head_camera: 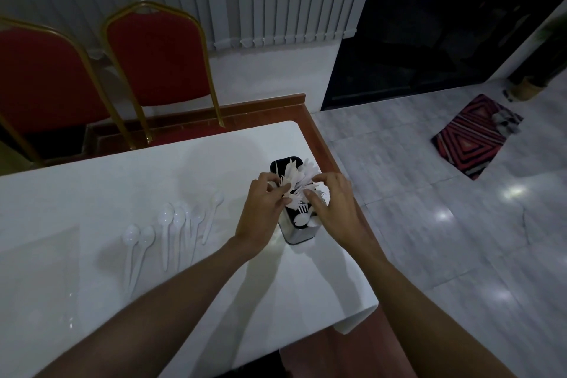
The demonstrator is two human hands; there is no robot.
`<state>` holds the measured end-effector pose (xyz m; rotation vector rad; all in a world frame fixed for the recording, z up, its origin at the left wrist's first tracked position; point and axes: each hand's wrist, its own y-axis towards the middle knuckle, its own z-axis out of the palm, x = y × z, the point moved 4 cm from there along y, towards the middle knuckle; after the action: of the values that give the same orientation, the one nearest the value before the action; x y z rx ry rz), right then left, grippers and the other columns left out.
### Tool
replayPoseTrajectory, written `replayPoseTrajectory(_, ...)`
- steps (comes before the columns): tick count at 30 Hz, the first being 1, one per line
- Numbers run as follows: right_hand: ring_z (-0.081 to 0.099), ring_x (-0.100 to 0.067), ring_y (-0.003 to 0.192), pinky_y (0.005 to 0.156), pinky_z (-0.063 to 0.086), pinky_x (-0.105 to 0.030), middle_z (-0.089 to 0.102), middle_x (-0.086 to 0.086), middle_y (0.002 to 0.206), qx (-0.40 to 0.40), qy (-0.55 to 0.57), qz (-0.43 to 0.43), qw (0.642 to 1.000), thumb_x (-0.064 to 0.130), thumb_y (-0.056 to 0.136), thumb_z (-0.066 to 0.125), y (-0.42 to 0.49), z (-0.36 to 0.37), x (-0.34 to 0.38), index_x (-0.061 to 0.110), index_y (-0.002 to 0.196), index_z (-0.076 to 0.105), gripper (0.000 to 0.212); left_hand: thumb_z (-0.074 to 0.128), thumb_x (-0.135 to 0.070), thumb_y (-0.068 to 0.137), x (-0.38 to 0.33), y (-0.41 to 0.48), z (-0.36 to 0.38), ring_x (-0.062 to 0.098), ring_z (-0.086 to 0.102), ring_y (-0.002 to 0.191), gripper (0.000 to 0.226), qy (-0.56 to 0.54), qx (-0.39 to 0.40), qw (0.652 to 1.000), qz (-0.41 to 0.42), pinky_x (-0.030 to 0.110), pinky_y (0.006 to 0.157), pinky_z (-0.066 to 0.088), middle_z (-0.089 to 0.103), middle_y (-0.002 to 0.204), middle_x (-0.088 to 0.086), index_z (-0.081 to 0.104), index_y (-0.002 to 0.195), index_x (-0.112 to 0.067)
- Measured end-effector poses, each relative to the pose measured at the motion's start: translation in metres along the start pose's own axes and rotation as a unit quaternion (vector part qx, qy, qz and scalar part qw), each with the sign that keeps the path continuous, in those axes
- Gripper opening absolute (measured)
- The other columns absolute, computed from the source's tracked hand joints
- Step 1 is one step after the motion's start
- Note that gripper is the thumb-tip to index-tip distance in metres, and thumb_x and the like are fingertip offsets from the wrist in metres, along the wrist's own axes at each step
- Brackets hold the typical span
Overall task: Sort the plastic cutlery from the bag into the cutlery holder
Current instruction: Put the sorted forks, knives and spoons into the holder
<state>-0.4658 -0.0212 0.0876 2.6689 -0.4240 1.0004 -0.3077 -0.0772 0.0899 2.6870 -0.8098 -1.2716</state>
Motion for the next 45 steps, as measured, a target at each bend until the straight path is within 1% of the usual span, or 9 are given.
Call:
replayPoseTrajectory(2, 0.049, -0.018, 0.111, 0.095, 0.044, -0.038, 0.057, 0.003, 0.119, -0.019, -0.013, -0.019, 1.0, 0.035, 0.092, 0.061, 0.0, -0.002, 0.004, 0.02, 0.116, 0.058, 0.029, 0.068, -0.009, 0.084, 0.007, -0.004, -0.003, 0.014, 0.054, 0.099, 0.03, 0.012, 0.002, 0.999, 0.044, 0.01, 0.081, 0.043, 0.054, 0.112, 0.005, 0.065, 0.114, -0.01)
replayPoseTrajectory(6, 0.05, -0.02, 0.107, 0.089, 0.047, -0.041, 0.058, 0.002, 0.117, -0.059, -0.029, -0.069, 0.995, 0.028, 0.09, 0.062, 0.005, -0.001, 0.023, 0.019, 0.113, 0.058, 0.025, 0.061, -0.007, 0.089, 0.02, -0.01, -0.018, 0.016, 0.054, 0.106, 0.026, 0.004, -0.003, 0.998, 0.064, 0.023, 0.091, 0.047, 0.052, 0.113, 0.003, 0.063, 0.114, -0.012)
replayPoseTrajectory(11, 0.051, -0.016, 0.104, 0.092, 0.037, -0.012, 0.062, -0.003, 0.112, -0.076, -0.026, -0.153, 0.985, 0.012, 0.087, 0.064, 0.015, 0.022, 0.065, 0.013, 0.109, 0.062, 0.022, 0.055, -0.005, 0.092, 0.047, -0.021, -0.045, 0.012, 0.051, 0.108, 0.024, 0.022, -0.04, 0.999, 0.03, 0.014, 0.095, 0.04, 0.054, 0.113, 0.003, 0.062, 0.114, -0.012)
replayPoseTrajectory(16, 0.057, -0.011, 0.094, 0.083, 0.046, -0.018, 0.061, -0.004, 0.106, -0.01, 0.06, -0.181, 0.982, 0.0, 0.089, 0.056, 0.011, 0.068, 0.113, 0.008, 0.11, 0.061, 0.023, 0.051, -0.006, 0.093, 0.102, -0.047, -0.084, 0.01, 0.051, 0.105, 0.023, 0.038, -0.099, 0.993, -0.057, 0.01, 0.092, 0.036, 0.056, 0.111, 0.0, 0.062, 0.112, -0.015)
replayPoseTrajectory(21, 0.06, -0.013, 0.077, 0.072, 0.049, -0.021, 0.067, -0.004, 0.092, 0.125, 0.057, -0.1, 0.985, 0.003, 0.089, 0.053, -0.006, 0.139, 0.125, 0.009, 0.106, 0.063, 0.02, 0.052, -0.006, 0.092, 0.176, -0.087, -0.126, 0.026, 0.056, 0.1, 0.022, 0.057, -0.147, 0.967, -0.202, 0.034, 0.091, 0.045, 0.06, 0.107, 0.008, 0.064, 0.109, -0.011)
replayPoseTrajectory(30, 0.062, -0.026, 0.093, 0.078, 0.046, -0.028, 0.066, -0.012, 0.099, 0.218, -0.033, 0.097, 0.971, 0.012, 0.09, 0.058, -0.026, 0.24, 0.088, 0.004, 0.11, 0.06, 0.021, 0.073, -0.022, 0.077, 0.266, -0.151, -0.146, 0.035, 0.057, 0.087, 0.029, 0.07, -0.043, 0.901, -0.426, 0.038, 0.077, 0.045, 0.062, 0.091, 0.017, 0.06, 0.095, -0.003)
replayPoseTrajectory(36, 0.06, -0.033, 0.1, 0.082, 0.045, -0.038, 0.063, -0.019, 0.103, 0.142, -0.066, 0.186, 0.97, 0.024, 0.101, 0.045, -0.006, 0.271, 0.082, -0.002, 0.104, 0.055, 0.028, 0.077, -0.024, 0.075, 0.278, -0.154, -0.139, 0.027, 0.059, 0.082, 0.031, 0.056, -0.014, 0.887, -0.458, 0.03, 0.071, 0.041, 0.064, 0.087, 0.011, 0.062, 0.093, -0.003)
replayPoseTrajectory(41, 0.059, -0.03, 0.097, 0.082, 0.045, -0.036, 0.062, -0.015, 0.102, 0.127, -0.061, 0.229, 0.963, 0.017, 0.091, 0.058, -0.003, 0.281, 0.08, -0.001, 0.106, 0.053, 0.024, 0.065, -0.019, 0.087, 0.278, -0.15, -0.135, 0.026, 0.062, 0.083, 0.018, 0.031, 0.013, 0.888, -0.458, 0.027, 0.072, 0.041, 0.068, 0.088, 0.012, 0.066, 0.092, -0.003)
replayPoseTrajectory(45, 0.049, -0.019, 0.064, 0.059, 0.038, -0.025, 0.054, -0.008, 0.079, 0.163, -0.072, 0.241, 0.954, 0.023, 0.08, 0.062, -0.005, 0.282, 0.074, 0.007, 0.084, 0.05, 0.02, 0.061, -0.021, 0.089, 0.282, -0.145, -0.144, 0.026, 0.063, 0.085, 0.019, 0.018, -0.037, 0.88, -0.473, 0.025, 0.07, 0.04, 0.07, 0.09, 0.012, 0.068, 0.093, -0.003)
